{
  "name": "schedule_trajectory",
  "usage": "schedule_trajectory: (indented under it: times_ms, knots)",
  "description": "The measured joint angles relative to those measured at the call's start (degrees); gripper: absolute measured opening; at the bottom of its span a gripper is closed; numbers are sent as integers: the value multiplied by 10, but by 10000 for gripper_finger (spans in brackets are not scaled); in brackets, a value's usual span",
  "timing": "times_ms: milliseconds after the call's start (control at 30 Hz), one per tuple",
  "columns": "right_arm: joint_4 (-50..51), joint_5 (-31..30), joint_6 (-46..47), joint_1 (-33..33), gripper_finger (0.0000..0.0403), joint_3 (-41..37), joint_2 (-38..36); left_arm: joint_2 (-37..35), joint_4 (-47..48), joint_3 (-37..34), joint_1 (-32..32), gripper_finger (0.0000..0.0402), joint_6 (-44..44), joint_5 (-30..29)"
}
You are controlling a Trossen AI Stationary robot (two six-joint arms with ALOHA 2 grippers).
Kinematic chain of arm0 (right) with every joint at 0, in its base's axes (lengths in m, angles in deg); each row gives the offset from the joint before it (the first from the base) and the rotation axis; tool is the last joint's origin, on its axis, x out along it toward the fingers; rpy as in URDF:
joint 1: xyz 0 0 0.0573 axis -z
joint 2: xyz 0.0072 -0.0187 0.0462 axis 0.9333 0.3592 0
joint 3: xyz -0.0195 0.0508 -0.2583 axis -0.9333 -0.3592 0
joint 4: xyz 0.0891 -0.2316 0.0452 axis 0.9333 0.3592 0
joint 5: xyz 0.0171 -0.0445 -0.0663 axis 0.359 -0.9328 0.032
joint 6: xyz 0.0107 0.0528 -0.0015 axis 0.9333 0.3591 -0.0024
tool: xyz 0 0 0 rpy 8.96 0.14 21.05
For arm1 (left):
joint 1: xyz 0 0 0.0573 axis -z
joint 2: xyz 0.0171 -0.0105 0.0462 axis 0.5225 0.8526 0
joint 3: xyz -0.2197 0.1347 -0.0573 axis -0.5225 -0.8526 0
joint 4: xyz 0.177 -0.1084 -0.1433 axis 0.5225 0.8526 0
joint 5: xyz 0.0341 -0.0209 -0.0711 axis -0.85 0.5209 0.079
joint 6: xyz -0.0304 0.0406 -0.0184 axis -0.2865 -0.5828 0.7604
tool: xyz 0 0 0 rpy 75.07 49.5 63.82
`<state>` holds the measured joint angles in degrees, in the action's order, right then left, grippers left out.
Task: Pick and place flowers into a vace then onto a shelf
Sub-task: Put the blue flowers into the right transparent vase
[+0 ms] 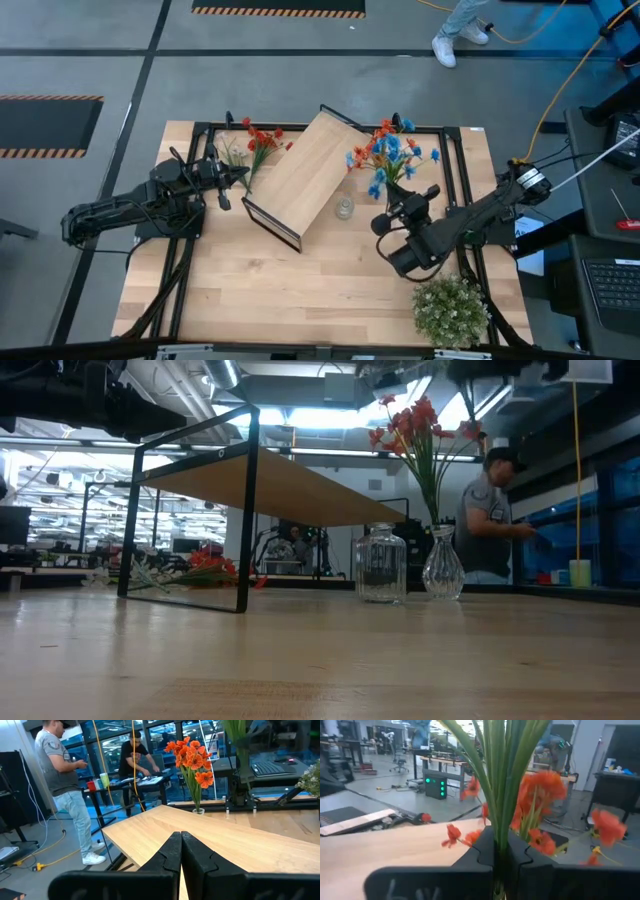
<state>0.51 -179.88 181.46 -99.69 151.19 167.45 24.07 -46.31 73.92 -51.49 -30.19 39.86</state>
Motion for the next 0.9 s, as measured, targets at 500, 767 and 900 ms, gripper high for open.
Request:
schedule_trajectory:
  times_ms: [500,767,900]
  knots:
    - [47,88,-240,-2,3,141,-66,0,0,0,0,4,0,0]
    - [41,168,-367,-2,2,113,-193,0,0,0,0,4,2,0]
    - [-43,225,-478,-2,2,77,-234,0,0,0,0,4,16,0]
